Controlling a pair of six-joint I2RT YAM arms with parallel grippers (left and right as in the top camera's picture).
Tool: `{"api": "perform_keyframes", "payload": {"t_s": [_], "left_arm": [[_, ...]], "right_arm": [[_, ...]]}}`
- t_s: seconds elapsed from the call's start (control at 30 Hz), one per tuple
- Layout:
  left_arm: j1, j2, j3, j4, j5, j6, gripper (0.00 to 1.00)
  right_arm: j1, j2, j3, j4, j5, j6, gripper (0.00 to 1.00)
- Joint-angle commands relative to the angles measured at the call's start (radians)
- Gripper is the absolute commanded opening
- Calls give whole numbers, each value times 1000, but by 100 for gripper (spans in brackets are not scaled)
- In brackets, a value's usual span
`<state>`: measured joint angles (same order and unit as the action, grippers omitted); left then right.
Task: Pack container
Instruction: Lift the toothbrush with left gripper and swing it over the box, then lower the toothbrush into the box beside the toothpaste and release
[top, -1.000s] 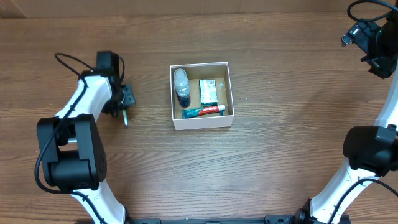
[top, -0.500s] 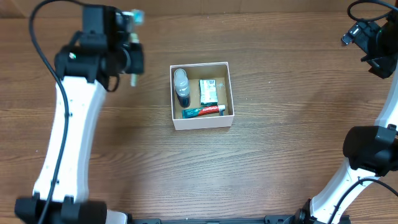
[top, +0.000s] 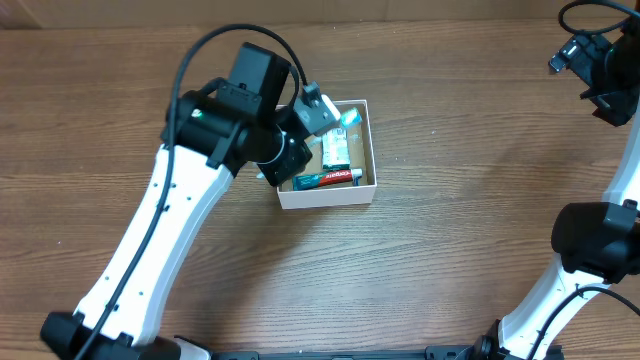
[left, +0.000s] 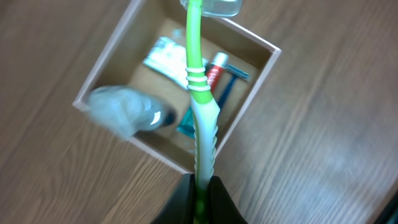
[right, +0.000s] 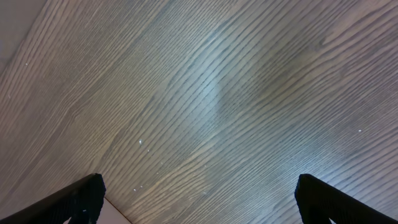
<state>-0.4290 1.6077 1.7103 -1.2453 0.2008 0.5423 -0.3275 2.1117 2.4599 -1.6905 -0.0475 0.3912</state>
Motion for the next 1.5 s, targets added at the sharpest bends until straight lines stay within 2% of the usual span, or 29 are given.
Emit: {"api": "perform_keyframes", "payload": {"t_s": [0.0,0.2,0.47,0.83,1.0,1.03,1.1,1.17,1.23,1.4,1.47], "left_arm": [[-4,77,-48,32,142,204,4],[-4,238,-59,105,141,222,4],[-28,356,-59,165,129,422,4],[-37,400,-59,229,77,639,4],[-37,402,-59,233,80,640,5],[-37,402,-60,232,81,639,12],[-37,402,-59,232,80,625,18],[-37,402,-59,230,77,604,17],[-37,402,-59,230,30,567,9],[-37,402,-60,230,0,526,10],[-38,402,-59,231,2,524,15]], "right_arm": [[-1,-28,14,5,1,-5,100],[-1,-28,14,5,1,-5,100],[-1,-28,14,5,1,-5,100],[-1,-28,14,5,1,-5,100],[-1,-28,14,5,1,-5,100],[-1,-28,14,5,1,-5,100],[-1,-28,14,5,1,-5,100],[-1,-28,14,5,1,-5,100],[-1,-28,14,5,1,-5,100],[-1,-28,14,5,1,-5,100],[-1,-28,14,5,1,-5,100]]}}
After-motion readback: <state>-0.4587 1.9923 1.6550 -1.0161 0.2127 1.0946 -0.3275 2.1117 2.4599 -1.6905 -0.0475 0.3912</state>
